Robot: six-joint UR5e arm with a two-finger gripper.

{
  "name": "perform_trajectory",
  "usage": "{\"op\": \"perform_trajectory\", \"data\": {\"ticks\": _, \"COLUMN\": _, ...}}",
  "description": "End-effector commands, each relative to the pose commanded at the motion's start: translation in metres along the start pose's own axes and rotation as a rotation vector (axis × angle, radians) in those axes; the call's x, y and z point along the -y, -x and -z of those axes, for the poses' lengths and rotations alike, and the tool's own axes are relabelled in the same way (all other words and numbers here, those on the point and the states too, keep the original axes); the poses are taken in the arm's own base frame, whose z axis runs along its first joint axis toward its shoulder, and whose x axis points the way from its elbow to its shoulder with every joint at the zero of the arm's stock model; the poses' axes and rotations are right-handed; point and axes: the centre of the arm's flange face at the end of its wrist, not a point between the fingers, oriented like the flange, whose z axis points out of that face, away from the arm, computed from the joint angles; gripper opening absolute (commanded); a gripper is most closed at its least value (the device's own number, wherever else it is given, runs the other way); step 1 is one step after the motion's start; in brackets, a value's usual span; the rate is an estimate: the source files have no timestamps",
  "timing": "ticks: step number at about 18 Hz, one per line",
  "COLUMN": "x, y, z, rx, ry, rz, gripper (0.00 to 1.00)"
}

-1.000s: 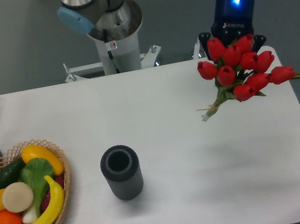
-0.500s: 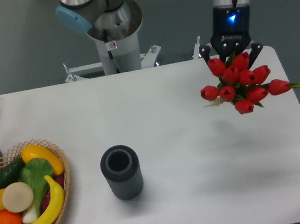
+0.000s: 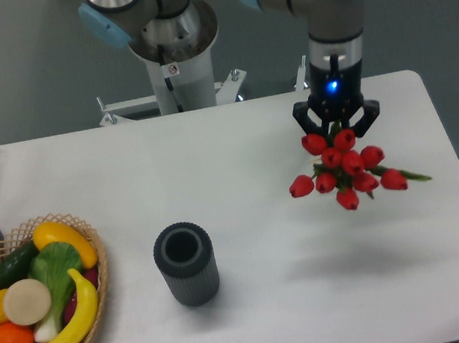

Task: Place the flowers on the table
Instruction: 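Lower the held tulip bouquet onto the table beside the black vase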

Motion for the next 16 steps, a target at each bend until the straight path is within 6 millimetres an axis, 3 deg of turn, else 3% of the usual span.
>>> {"op": "perform_trajectory", "data": {"ticks": 6, "x": 0.037, "y": -0.012, "z": -0.063, "rx": -0.065, "ry": 0.061, "rz": -0.079, "gripper": 0.33}}
{"op": "perform_trajectory", "data": {"ticks": 10, "x": 0.045, "y": -0.014, "z": -0.092, "rx": -0.099, "ry": 0.078, "rz": -0.1, "gripper": 0.33}}
{"op": "perform_trajectory", "data": {"ticks": 13, "x": 0.05, "y": -0.018, "z": -0.101, "rx": -0.111, "ry": 0.081, "rz": -0.109, "gripper": 0.33}}
{"op": "perform_trajectory", "data": {"ticks": 16, "x": 0.053, "y": -0.014, "z": -0.094, "rx": -0.097, "ry": 0.072, "rz": -0.111, "gripper": 0.67}}
